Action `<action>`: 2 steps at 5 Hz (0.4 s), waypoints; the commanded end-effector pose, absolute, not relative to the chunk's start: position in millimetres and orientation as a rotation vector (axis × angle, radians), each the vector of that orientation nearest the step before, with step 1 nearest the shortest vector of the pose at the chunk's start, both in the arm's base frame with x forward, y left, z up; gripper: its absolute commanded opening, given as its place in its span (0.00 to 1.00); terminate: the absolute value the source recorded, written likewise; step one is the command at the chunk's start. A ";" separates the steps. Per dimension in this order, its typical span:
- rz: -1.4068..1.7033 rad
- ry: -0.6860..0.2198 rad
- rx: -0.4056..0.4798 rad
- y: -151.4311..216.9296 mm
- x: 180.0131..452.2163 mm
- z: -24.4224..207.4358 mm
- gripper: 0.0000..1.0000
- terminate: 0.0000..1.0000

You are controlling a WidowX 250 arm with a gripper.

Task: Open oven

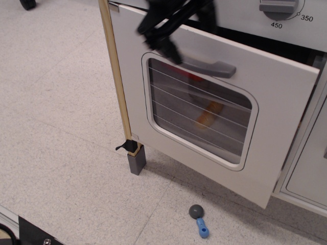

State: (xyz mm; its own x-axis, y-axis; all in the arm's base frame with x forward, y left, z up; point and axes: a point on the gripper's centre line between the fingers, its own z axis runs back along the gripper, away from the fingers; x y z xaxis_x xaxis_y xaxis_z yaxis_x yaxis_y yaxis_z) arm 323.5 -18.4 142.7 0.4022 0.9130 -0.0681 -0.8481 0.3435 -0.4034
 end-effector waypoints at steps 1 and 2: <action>1.193 -0.214 -0.474 -58.7 346.1 158.1 1.00 0.00; 1.241 -0.245 -0.483 -60.3 352.4 147.2 1.00 0.00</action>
